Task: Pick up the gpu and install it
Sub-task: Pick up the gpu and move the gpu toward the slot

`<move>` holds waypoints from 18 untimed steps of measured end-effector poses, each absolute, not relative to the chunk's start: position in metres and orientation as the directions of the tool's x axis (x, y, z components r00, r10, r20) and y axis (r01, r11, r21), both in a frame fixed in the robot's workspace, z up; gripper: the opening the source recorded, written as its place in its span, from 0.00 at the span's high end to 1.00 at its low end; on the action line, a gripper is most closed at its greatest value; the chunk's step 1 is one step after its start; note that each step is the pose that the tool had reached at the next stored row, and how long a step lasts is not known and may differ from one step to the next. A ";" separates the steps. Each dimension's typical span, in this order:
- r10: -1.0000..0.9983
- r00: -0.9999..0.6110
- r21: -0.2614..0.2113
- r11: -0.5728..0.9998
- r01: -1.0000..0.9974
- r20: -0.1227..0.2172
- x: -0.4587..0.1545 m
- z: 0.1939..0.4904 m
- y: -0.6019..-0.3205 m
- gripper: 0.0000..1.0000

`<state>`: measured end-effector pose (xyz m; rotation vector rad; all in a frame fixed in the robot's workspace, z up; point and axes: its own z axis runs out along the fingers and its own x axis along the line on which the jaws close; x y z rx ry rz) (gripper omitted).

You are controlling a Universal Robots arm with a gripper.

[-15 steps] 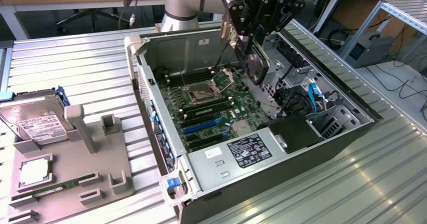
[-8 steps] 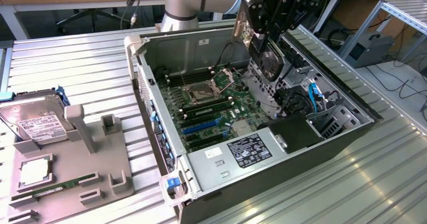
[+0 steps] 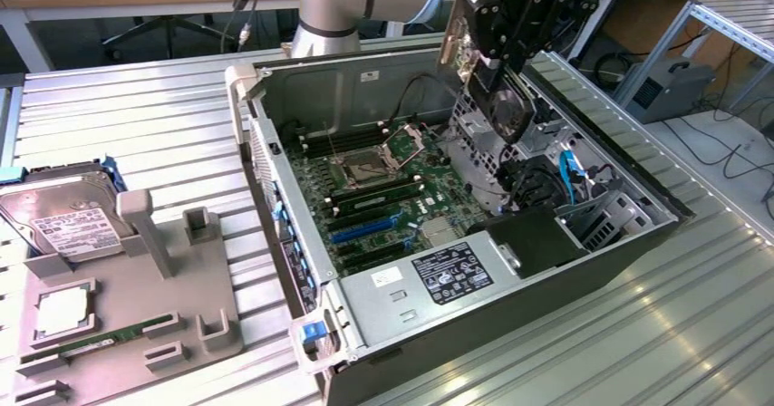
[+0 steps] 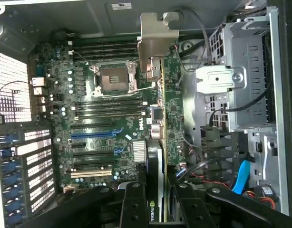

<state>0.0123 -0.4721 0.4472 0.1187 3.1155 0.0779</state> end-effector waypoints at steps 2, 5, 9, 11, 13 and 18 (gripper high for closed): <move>0.077 -0.997 0.051 0.996 0.075 -0.021 0.021 0.447 -0.472 0.73; 0.077 -0.997 0.051 0.996 0.076 -0.020 0.034 0.447 -0.472 0.73; 0.076 -0.997 0.051 0.996 0.075 -0.020 0.038 0.447 -0.472 0.73; 0.076 -0.997 0.051 0.996 0.074 -0.020 0.040 0.447 -0.472 0.73; 0.075 -0.997 0.051 0.996 0.074 -0.020 0.040 0.447 -0.472 0.73; 0.069 -0.997 0.051 0.996 0.068 -0.020 0.041 0.447 -0.472 0.73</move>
